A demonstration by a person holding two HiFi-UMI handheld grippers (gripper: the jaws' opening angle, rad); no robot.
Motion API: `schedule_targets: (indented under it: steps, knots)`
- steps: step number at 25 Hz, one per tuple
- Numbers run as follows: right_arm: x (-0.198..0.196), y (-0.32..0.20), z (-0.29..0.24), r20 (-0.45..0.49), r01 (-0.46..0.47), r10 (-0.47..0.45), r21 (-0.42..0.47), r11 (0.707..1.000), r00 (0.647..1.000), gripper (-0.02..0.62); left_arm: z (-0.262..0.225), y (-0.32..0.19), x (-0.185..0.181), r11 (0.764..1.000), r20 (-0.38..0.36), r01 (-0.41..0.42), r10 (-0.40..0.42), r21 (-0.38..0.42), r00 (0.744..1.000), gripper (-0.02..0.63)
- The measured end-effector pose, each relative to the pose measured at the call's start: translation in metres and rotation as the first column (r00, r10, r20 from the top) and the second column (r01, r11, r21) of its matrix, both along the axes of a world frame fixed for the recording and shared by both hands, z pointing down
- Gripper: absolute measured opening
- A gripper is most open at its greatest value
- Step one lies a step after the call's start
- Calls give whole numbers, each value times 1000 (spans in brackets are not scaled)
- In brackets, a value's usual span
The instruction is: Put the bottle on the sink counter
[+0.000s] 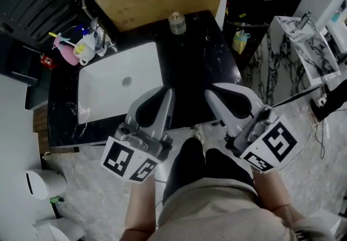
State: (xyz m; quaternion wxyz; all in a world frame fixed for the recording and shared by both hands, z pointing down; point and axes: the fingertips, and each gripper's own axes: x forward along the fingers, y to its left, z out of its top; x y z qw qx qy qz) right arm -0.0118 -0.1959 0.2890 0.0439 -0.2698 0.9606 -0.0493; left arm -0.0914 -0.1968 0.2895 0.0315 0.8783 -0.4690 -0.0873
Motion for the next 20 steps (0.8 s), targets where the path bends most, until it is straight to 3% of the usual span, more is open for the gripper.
schedule_targets:
  steps: [7, 12, 20]
  knots:
    - [-21, 27, -4, -33, 47, -46, 37, 998, 998, 3, -3, 31, -7, 1000, -62, -3, 2, -8, 998, 6]
    - [-25, 24, -12, -36, 45, -43, 62, 997, 998, 3, 8, 39, -15, 991, -88, 30, -41, -132, 995, 6]
    - [-30, 33, -14, -82, 77, -70, 81, 994, 994, 3, 8, 42, -16, 992, -97, 23, -36, -125, 995, 6]
